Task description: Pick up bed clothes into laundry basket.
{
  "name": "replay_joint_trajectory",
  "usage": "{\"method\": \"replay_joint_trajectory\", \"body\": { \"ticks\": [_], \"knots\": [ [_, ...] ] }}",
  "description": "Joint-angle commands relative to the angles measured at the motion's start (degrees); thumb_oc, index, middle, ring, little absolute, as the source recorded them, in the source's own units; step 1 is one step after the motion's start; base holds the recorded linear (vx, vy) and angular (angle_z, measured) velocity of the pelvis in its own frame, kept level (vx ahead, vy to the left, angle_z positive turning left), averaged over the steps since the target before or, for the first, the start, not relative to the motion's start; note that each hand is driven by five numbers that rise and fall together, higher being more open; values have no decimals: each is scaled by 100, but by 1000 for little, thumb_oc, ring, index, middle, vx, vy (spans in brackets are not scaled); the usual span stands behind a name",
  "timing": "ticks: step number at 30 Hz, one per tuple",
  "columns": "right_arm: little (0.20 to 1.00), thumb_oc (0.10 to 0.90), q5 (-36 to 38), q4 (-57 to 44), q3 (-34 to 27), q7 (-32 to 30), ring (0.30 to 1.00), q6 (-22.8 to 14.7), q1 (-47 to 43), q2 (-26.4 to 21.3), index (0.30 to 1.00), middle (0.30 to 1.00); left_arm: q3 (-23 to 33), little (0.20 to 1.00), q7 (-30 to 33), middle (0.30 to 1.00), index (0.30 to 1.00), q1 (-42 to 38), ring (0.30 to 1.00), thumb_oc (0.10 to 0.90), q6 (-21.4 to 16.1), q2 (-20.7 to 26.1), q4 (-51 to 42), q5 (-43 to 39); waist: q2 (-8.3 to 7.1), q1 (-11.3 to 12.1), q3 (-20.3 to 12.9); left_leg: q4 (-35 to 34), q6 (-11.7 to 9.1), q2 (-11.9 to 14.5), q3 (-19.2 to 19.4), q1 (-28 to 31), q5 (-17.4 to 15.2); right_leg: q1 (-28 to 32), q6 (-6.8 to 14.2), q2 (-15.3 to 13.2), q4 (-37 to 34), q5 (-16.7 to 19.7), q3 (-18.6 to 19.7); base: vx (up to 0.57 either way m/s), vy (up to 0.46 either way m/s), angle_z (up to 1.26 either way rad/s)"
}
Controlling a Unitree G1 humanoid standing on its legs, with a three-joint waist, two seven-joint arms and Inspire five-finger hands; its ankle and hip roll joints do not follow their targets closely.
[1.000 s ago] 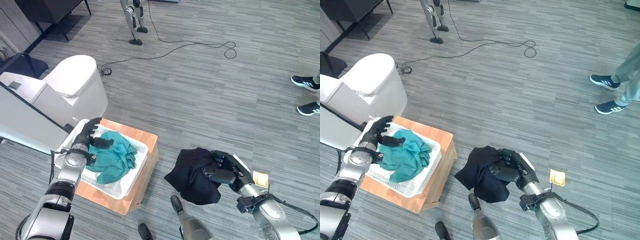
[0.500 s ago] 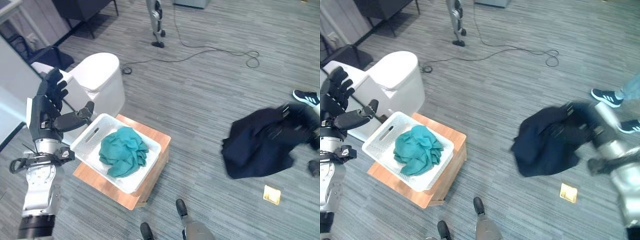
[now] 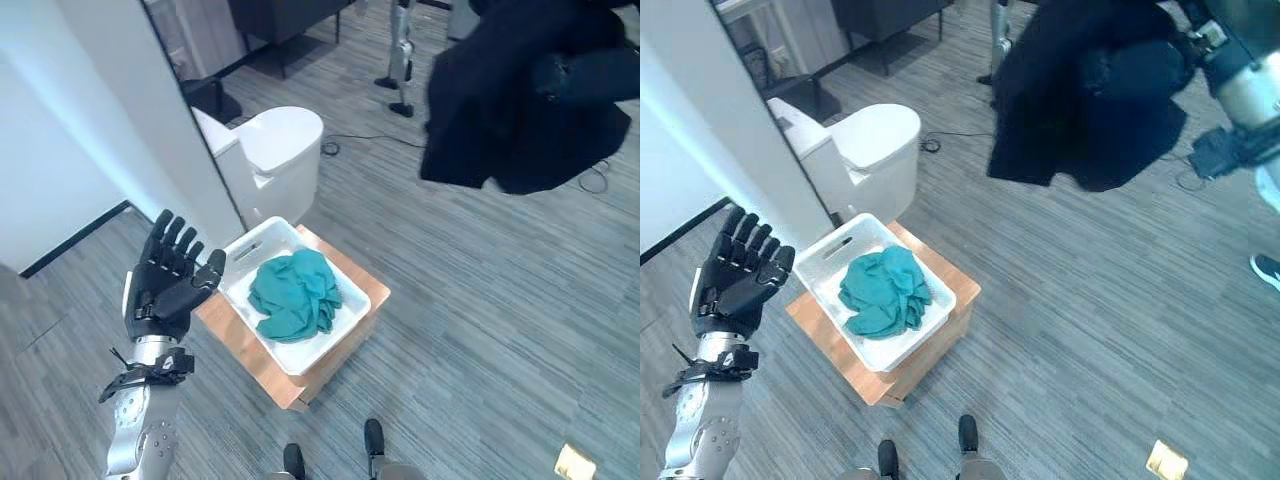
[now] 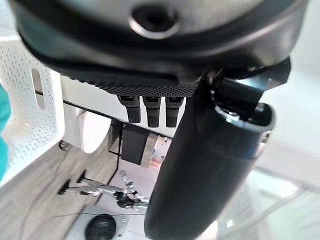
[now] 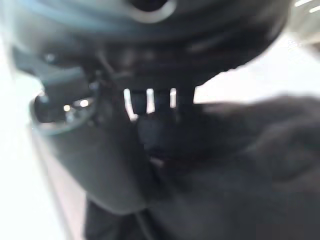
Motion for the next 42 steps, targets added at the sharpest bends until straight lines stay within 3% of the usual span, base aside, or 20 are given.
{"method": "replay_joint_trajectory", "body": {
  "ticks": [1,4,12,15,16,17,19,21,22,23,24,32,35,42],
  "knots": [
    [300,400,272,448,252,-342,300,-355,-1189,-86,300,300,-338,900,-543,900,900,-66,900,800,-169,608,-720,-379,-608,-24,-733,-62,-458,278,12,-65,169,965,437,-491,33,-1119,-16,-12,-8,19],
    [300,400,594,823,1043,-231,300,-337,-1897,53,300,300,-466,900,-604,900,900,124,900,800,-50,518,-722,-465,-603,22,-697,-62,-450,256,-66,-94,180,1012,423,-502,33,-1132,-98,-13,-2,11],
    [300,400,350,51,1733,173,300,-216,-2172,456,300,300,-715,900,-642,900,900,53,900,800,47,495,-775,-243,-632,152,-621,-62,-437,243,-169,-208,217,1015,415,-498,30,-1163,-213,-3,1,5],
    [300,400,476,-318,1620,260,300,-181,-1915,681,300,300,-864,900,-634,900,900,-49,900,800,69,346,-810,-295,-634,182,-558,-62,-427,238,-201,-272,220,981,411,-494,30,-1169,-245,-13,6,3],
    [300,400,487,-268,1165,127,300,-160,-1416,1088,300,300,-887,900,-586,900,900,-128,900,800,66,214,-780,-379,-614,200,-540,-62,-416,237,-215,-306,210,957,414,-498,30,-1170,-267,-12,9,6],
    [300,400,470,-307,1055,126,300,-151,-1300,1097,300,300,-892,900,-586,900,900,-121,900,800,67,252,-781,-381,-648,209,-549,-62,-416,237,-219,-306,209,959,414,-498,30,-1172,-271,-1,12,7],
    [300,400,359,-258,823,136,300,-132,-900,1617,300,300,-843,900,-510,900,900,-236,900,800,4,217,-741,-404,-650,260,-534,-62,-404,236,-223,-317,204,952,406,-499,30,-1172,-266,2,12,10],
    [300,400,241,-172,464,52,300,-75,-426,2228,300,300,-590,900,-378,900,900,-321,900,800,-124,179,-634,-416,-637,334,-535,-62,-397,232,-229,-315,197,964,391,-506,30,-1183,-270,17,15,13],
    [300,400,177,19,275,-67,300,-48,-134,2760,300,300,-264,900,-165,900,900,-402,900,800,-285,141,-502,-353,-583,410,-532,-62,-399,224,-242,-313,192,980,380,-516,30,-1196,-293,27,7,3],
    [300,400,165,7,256,-72,300,-44,-112,2780,300,300,-260,900,-161,900,900,-397,900,800,-286,159,-502,-350,-602,406,-534,-62,-400,223,-243,-309,190,985,380,-517,30,-1199,-295,36,-1,-1],
    [300,400,-78,97,368,-109,300,30,-235,3126,300,300,113,900,131,900,900,-482,900,800,-508,216,-274,-147,-552,507,-521,-62,-404,201,-276,-305,182,1001,378,-537,30,-1213,-322,0,0,0],
    [300,400,-395,546,1024,-85,300,234,-1055,3343,300,300,238,900,324,900,900,-555,900,800,-594,365,-228,198,-471,641,-568,-62,-393,127,-306,-253,153,1098,398,-605,30,-1239,-387,29,-4,10],
    [300,400,-515,870,1498,-112,300,328,-1740,3401,300,300,172,900,339,900,900,-694,900,800,-621,473,-304,183,-387,742,-579,-62,-402,80,-372,-338,175,1068,413,-649,30,-1244,-429,9,-28,4],
    [300,400,-756,995,1798,-133,300,373,-2071,3509,300,300,211,900,433,900,900,-689,900,800,-703,473,-363,194,-241,843,-549,-62,-396,15,-479,-584,229,908,448,-670,30,-1236,-506,-18,-9,13]
  ]
}}
